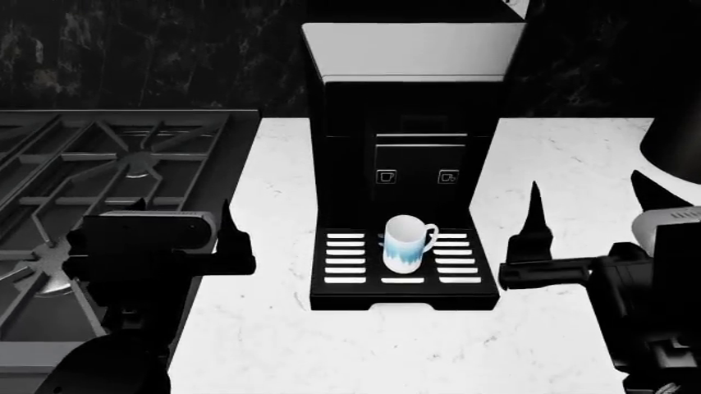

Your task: Press the button on the coffee machine to serve coffee.

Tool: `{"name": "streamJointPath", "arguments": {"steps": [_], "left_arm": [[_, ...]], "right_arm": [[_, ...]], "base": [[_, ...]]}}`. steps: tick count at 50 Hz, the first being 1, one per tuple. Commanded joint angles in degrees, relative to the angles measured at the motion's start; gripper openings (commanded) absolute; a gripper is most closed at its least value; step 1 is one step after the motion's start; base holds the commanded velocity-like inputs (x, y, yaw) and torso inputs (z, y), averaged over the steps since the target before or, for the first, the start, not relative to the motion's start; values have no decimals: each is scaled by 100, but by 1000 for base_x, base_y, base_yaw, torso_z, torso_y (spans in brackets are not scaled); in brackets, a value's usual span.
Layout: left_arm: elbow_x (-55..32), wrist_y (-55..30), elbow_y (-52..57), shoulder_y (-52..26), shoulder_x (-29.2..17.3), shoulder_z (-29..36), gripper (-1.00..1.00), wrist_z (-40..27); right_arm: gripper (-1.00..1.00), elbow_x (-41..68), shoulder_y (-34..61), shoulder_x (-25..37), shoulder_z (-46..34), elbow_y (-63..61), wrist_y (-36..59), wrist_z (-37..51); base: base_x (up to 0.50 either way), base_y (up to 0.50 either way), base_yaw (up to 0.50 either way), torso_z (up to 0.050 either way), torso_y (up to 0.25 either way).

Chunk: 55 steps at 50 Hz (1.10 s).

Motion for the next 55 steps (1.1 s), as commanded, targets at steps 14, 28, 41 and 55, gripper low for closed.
{"name": "streamJointPath", "arguments": {"steps": [14,28,41,55], "left_arm": [[-23,147,-113,-13,33,19,100,27],[-57,223,-168,25,16,31,100,-1],[-101,247,-191,34,-12,26,100,-25],[-137,293,-219,62,-37,51,100,-48]], "right_arm": [[100,2761,2793,3553,-5215,-91,-4048,3255],[100,2274,6423,3404,-10431,-90,-5795,3876],[100,2291,6261,3095,-10538,452,-6399,3520],[100,2343,6034,2636,-10508,1111,-6733,3081]], "base": [[0,0,0,0,0],[0,0,0,0,0],[0,0,0,0,0],[0,0,0,0,0]]}}
